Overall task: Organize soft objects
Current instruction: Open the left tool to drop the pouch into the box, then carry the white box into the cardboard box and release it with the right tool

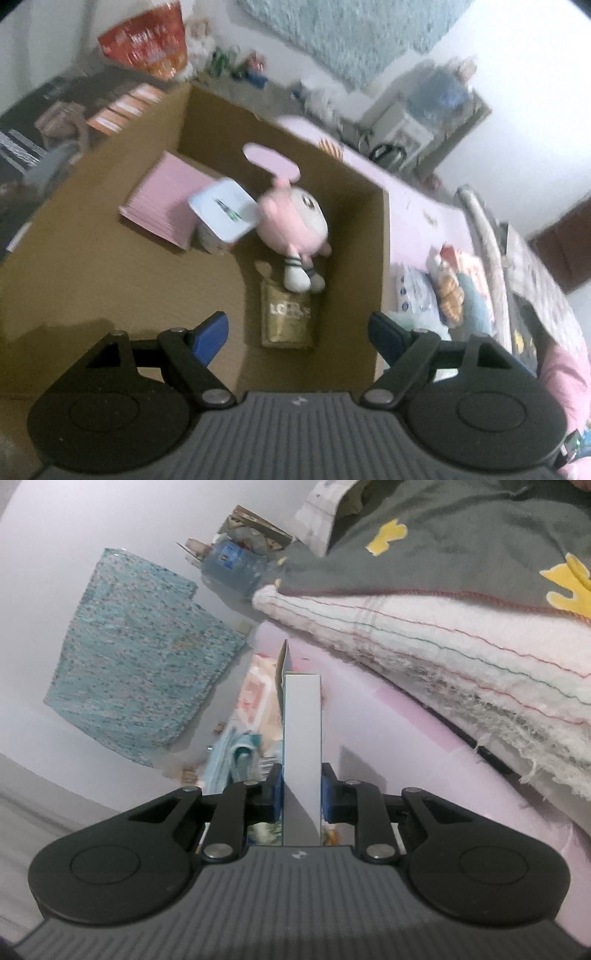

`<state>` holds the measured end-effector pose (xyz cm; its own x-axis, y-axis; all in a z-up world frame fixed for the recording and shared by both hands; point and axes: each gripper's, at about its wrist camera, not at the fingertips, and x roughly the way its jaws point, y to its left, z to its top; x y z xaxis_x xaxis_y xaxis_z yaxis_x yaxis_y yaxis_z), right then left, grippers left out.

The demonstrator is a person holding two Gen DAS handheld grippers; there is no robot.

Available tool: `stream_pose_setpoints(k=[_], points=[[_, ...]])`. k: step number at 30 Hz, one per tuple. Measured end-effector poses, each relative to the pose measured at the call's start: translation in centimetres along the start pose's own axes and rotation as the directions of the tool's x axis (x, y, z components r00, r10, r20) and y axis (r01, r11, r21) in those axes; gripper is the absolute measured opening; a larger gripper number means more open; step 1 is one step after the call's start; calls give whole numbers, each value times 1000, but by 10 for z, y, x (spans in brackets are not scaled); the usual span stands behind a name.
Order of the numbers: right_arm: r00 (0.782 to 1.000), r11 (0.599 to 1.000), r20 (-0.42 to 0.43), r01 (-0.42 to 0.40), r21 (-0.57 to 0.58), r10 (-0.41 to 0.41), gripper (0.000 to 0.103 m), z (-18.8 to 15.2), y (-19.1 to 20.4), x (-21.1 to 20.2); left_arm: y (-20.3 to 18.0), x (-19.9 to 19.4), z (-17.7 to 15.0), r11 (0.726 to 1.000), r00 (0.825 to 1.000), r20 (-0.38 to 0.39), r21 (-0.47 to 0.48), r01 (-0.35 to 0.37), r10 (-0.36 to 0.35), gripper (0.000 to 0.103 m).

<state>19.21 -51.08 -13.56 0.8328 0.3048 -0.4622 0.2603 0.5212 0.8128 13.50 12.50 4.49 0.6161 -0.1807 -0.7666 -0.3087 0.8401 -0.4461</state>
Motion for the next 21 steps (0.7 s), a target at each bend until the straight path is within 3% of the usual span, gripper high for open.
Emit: stream_pose_setpoints(k=[7,11,15,17,21], points=[[987,986,-60,-154,-64,150,19,-19,61,-17,23,-49,-11,1000,989,145,-4,-1,1,84],[949,951,-169,-287,-113,267,19,-45,120,-8,30,-77,-19,1000,971,239,24,-11,5,84],[876,901,-333,-411,-135,350,19,-85,186,23,37,-103,-27,999,944,330,38,-34,20,84],[826,883,-432,-453,-127,362,19,-112,217,47,41,-114,-31,998,930,365,30,-51,36,84],[728,877,-619,-463,-129,293,19,-180,269,105,54,-129,-36,997,912,405,9,-82,72,84]])
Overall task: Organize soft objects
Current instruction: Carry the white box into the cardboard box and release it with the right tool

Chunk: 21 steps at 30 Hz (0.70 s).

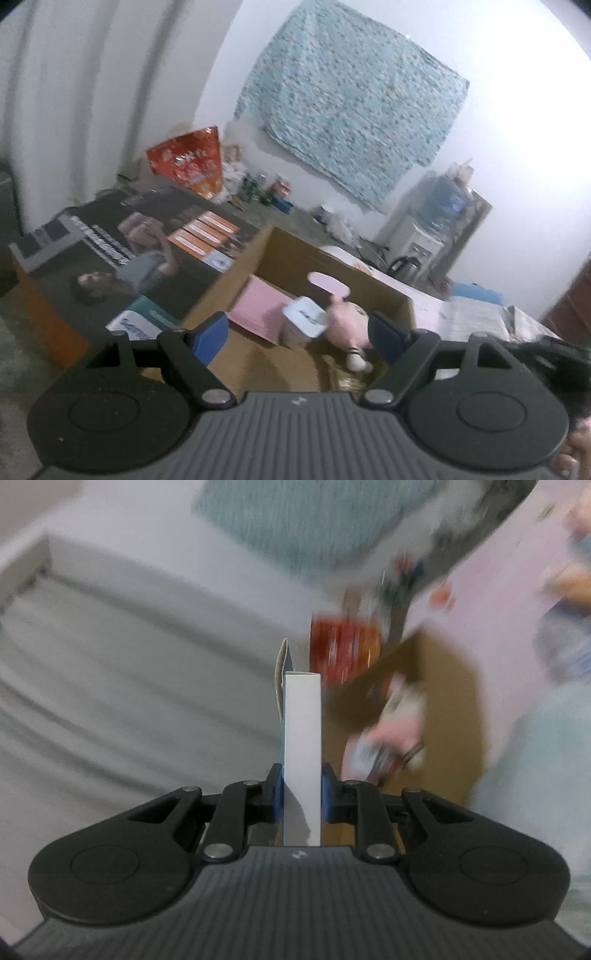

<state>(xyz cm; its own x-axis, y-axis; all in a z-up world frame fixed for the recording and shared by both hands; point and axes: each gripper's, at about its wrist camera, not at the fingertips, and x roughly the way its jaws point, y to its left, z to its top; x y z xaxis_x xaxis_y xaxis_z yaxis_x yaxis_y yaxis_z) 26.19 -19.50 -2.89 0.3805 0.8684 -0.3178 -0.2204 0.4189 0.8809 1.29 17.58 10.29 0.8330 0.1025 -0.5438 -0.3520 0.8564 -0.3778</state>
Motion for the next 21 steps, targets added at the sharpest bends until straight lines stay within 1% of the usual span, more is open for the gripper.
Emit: stream_pose_setpoints(k=[1,3,5,7,10,12,13,14,16,18,19,21], points=[[999,1000,-49,5,11,-4,19,-2,3,22,5,-2,0,1000,1000,5,-9,-7,7,84],[990,999,-142,23,40,-18,19,-8,6,67,14,-5,0,1000,1000,11,-23,-17,18,84],[974,996,-221,63,59,-48,19,-18,9,110,22,-9,1,999,999,16,-34,-29,29,84],[953,992,-294,103,73,-78,19,-31,8,144,29,-12,2,998,999,22,-37,-41,42,84],[916,985,-382,162,67,-124,19,-46,5,185,39,-14,4,998,998,27,-47,-51,52,84],[893,977,-424,201,72,-153,19,-55,0,202,45,-14,5,997,998,31,-57,-53,54,84],[883,971,-440,224,83,-165,19,-59,-4,209,48,-14,5,997,998,33,-62,-55,57,84],[877,966,-449,240,98,-172,19,-63,-8,214,51,-14,5,996,998,35,-65,-56,58,84],[870,953,-460,269,139,-178,19,-67,-17,222,56,-12,5,996,998,32,-72,-55,57,84],[870,941,-458,289,176,-182,19,-69,-28,225,61,-8,5,996,998,21,-80,-49,51,84],[874,936,-451,292,195,-179,19,-70,-32,226,62,-7,5,996,999,18,-82,-46,47,84],[891,931,-428,276,240,-154,19,-68,-40,225,64,-5,4,996,999,14,-79,-44,45,84]])
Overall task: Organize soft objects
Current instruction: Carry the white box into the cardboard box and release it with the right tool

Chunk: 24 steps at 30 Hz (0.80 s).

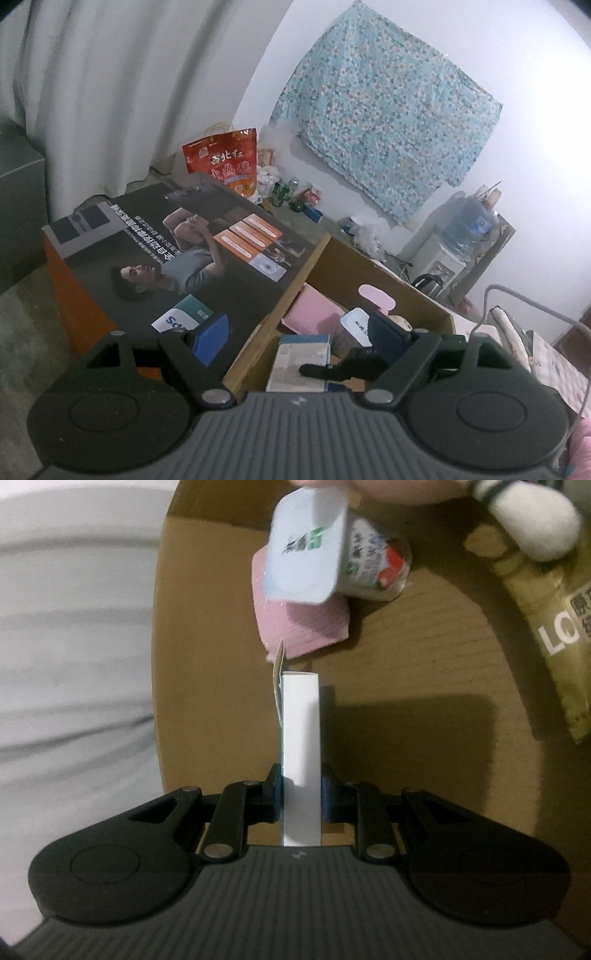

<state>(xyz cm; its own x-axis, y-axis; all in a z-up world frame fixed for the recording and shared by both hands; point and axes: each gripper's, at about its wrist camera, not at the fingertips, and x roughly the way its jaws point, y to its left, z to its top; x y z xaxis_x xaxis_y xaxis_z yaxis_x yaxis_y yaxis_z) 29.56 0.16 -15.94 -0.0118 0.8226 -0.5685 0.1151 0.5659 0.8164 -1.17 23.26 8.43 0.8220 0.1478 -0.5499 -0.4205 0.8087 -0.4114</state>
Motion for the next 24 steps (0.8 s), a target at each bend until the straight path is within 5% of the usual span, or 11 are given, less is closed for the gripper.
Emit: stream_pose_setpoints(k=[7,16,20,24], points=[[995,998,89,-46,47,41,20,0,-9,-4,0,2,-1,1000,1000,-1,2,0,0,84],[998,997,11,68,21,-69,34,-9,-10,-3,-2,3,-4,1000,1000,-11,11,4,-4,84],[989,987,21,146,-70,-145,33,-23,0,-15,-3,4,-3,1000,1000,-13,9,8,-8,84],[985,981,23,170,-91,-168,19,-23,5,-9,-5,4,-3,1000,1000,-16,13,12,-12,84]])
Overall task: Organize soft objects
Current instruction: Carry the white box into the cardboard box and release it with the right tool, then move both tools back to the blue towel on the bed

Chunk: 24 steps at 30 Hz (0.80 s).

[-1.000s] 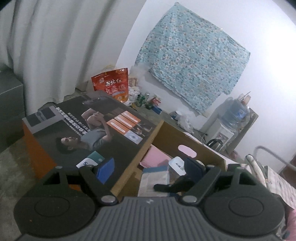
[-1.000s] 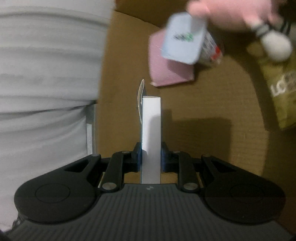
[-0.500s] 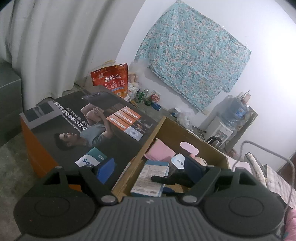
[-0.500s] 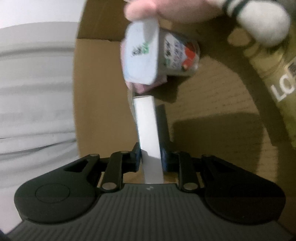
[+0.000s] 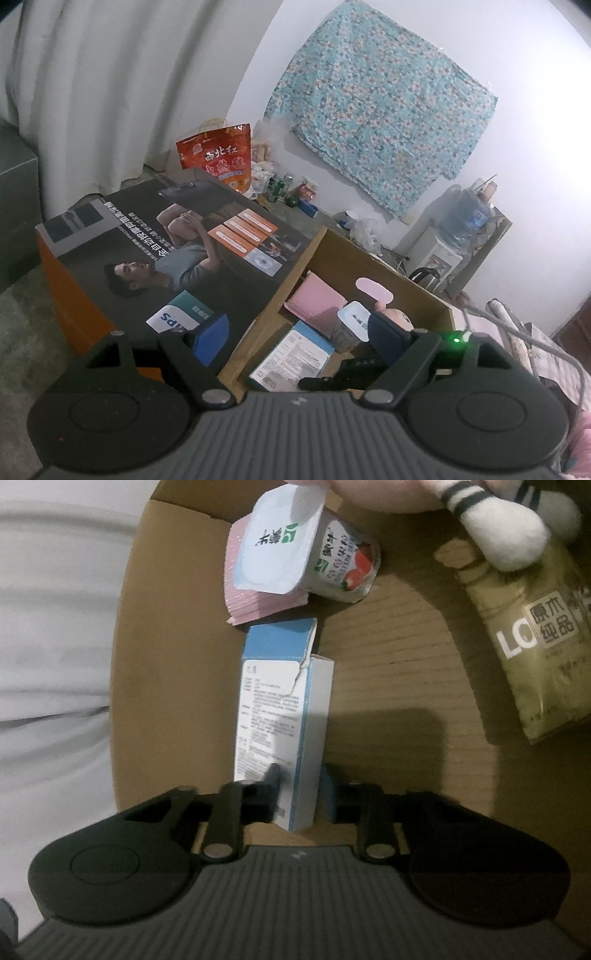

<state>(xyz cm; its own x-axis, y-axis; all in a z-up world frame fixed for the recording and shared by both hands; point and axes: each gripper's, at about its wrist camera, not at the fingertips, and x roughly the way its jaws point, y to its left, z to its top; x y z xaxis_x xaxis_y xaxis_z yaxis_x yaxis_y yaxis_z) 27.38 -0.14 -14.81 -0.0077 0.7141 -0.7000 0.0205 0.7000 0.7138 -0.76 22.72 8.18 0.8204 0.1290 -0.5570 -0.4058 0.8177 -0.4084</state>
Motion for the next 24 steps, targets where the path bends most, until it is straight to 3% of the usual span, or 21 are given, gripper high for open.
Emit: stream_pose_setpoints(k=[5,14,21,24], points=[[1000,1000,26,-3,5,3,17,15,7,12,-1,-2,0,1000,1000,-1,6,-4,4,84],[999,999,35,-28,-35,29,21,5,2,-4,-3,-3,1,1000,1000,-8,17,0,0,85],[981,979,87,-165,-116,176,32,2,14,-73,-14,-7,4,997,1000,-22,71,18,-17,91],[955,954,136,-235,-187,262,47,-12,9,-132,-26,-5,-1,993,998,-48,109,41,-36,94]])
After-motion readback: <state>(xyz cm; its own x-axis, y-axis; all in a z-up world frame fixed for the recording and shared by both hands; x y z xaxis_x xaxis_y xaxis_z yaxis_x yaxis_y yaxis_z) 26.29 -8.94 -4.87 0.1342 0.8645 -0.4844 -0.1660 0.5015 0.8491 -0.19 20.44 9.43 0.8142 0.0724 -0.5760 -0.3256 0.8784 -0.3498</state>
